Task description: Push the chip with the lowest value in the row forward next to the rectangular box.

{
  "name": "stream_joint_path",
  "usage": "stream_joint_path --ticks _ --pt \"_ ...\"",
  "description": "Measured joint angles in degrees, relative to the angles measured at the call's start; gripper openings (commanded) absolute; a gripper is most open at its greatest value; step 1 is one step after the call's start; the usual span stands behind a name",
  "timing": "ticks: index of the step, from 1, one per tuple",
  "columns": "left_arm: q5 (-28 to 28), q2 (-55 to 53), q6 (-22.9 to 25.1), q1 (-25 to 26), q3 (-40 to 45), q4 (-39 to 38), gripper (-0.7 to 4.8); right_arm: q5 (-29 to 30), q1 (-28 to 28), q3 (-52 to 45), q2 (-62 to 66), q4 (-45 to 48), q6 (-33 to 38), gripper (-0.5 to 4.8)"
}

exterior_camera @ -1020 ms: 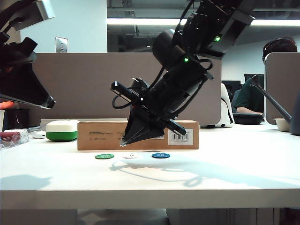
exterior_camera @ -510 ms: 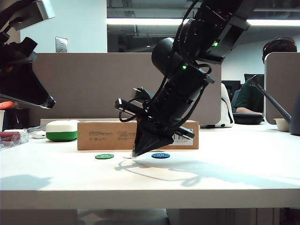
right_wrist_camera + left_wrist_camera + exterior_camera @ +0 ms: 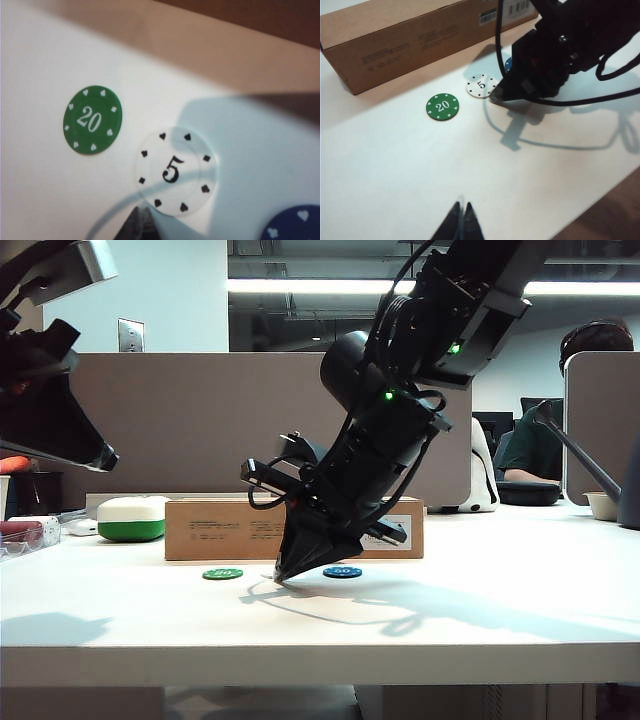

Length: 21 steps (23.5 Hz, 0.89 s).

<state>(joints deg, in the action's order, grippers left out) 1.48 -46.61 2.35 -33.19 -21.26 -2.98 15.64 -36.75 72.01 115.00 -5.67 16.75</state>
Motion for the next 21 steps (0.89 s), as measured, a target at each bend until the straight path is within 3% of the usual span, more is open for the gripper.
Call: stream_joint_path --ticks 21 --pt "0.0 0.0 0.0 0.0 0.0 0.0 -0.05 -7.1 0.2 0.9 2.2 5.0 -0.1 -0.06"
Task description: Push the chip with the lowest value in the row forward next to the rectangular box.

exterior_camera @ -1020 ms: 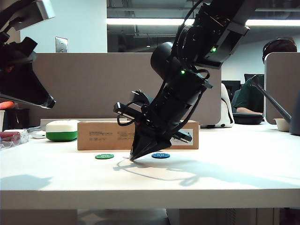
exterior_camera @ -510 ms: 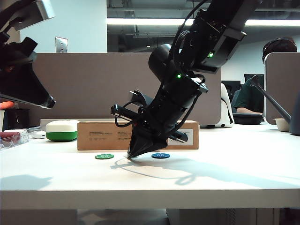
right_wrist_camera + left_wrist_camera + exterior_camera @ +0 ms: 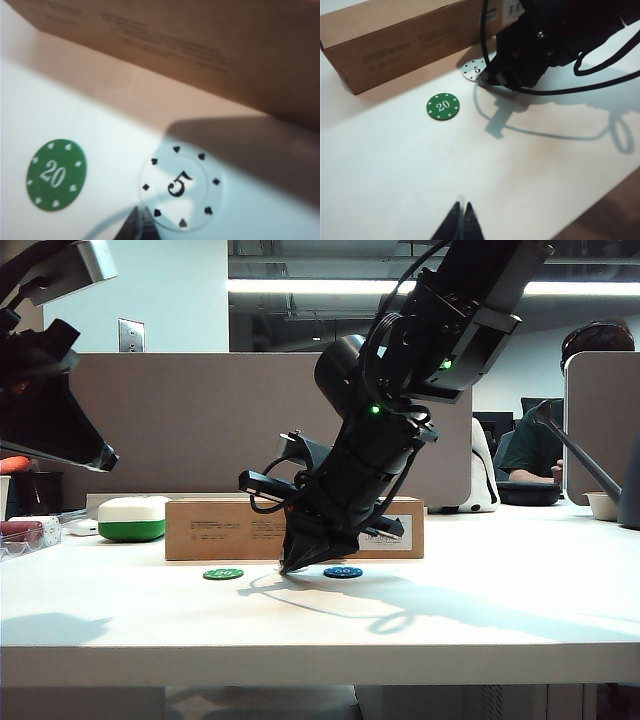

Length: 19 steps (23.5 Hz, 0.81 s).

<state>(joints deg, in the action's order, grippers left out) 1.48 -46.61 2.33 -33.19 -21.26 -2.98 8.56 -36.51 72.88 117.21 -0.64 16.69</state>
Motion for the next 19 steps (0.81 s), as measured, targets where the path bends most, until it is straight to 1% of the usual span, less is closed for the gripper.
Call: stream_joint_path --ticks 10,13,19 --pt "0.0 0.0 0.0 0.0 0.0 0.0 -0.05 -2.7 0.2 0.2 1.3 3.6 0.0 -0.06" --pt "0.0 0.0 0.0 0.0 0.0 0.0 -0.05 -4.4 0.3 0.3 1.7 4.6 0.0 -0.06" --pt "0.0 0.0 0.0 0.0 0.0 0.0 -0.05 -4.7 0.5 0.5 1.9 5.2 0.0 -0.06"
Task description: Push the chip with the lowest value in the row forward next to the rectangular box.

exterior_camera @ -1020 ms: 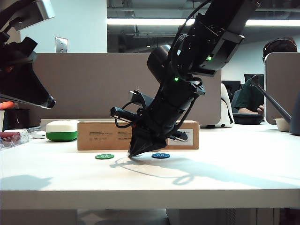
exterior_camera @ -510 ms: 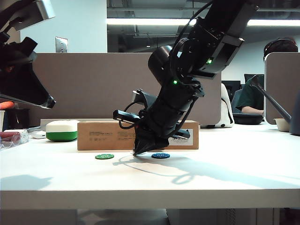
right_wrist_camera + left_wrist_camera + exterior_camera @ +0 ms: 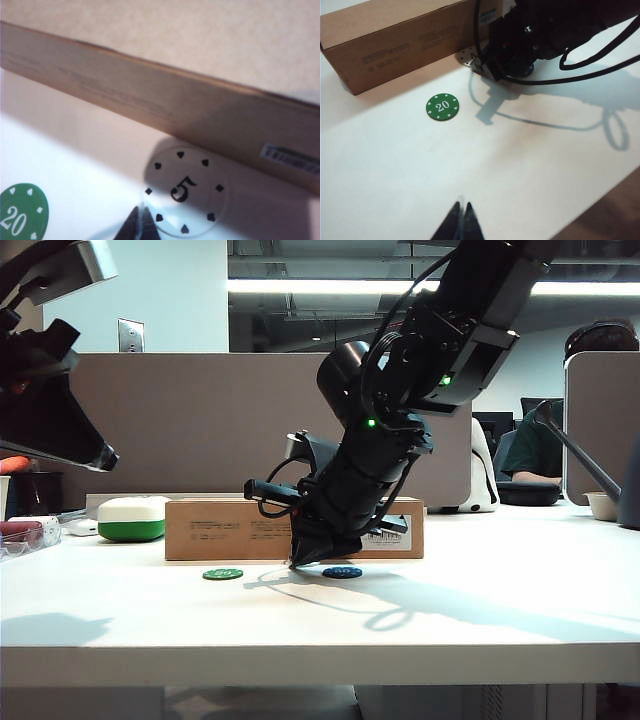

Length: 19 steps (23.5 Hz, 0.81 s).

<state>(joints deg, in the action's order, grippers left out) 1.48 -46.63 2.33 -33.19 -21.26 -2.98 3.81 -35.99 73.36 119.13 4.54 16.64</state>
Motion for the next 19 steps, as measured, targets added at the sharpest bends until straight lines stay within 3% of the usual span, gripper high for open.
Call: stream_joint_path --ticks 13,19 --pt "0.0 0.0 0.0 0.0 0.0 0.0 -0.05 0.3 0.0 0.5 0.0 -0.9 0.3 -0.06" --pt "0.0 0.0 0.0 0.0 0.0 0.0 -0.05 2.0 -0.1 -0.6 -4.8 -8.2 2.4 -0.06"
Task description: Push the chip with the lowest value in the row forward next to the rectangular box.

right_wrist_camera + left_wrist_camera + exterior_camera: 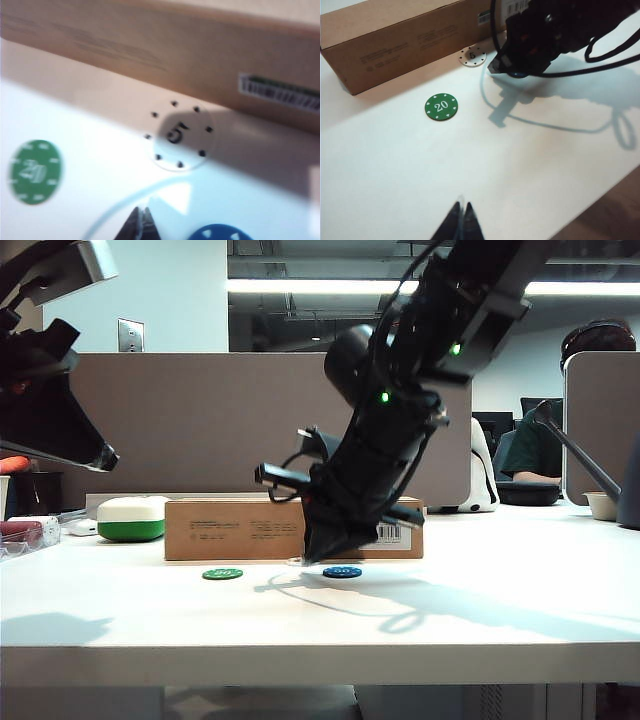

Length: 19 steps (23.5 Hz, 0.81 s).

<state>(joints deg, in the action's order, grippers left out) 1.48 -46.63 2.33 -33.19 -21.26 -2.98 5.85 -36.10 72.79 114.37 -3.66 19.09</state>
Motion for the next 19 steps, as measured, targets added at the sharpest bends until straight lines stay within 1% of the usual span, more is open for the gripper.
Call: stream_joint_path --ticks 9,13,19 --pt "0.0 0.0 0.0 0.0 0.0 0.0 -0.05 -1.2 -0.1 0.2 -7.8 -1.5 0.0 -0.06" --pt "0.0 0.0 0.0 0.0 0.0 0.0 -0.05 -2.3 -0.2 0.2 -11.4 -6.1 -0.3 -0.06" --pt "0.0 0.0 0.0 0.0 0.0 0.0 -0.05 -2.7 -0.3 0.2 -12.9 -13.0 -1.3 -0.06"
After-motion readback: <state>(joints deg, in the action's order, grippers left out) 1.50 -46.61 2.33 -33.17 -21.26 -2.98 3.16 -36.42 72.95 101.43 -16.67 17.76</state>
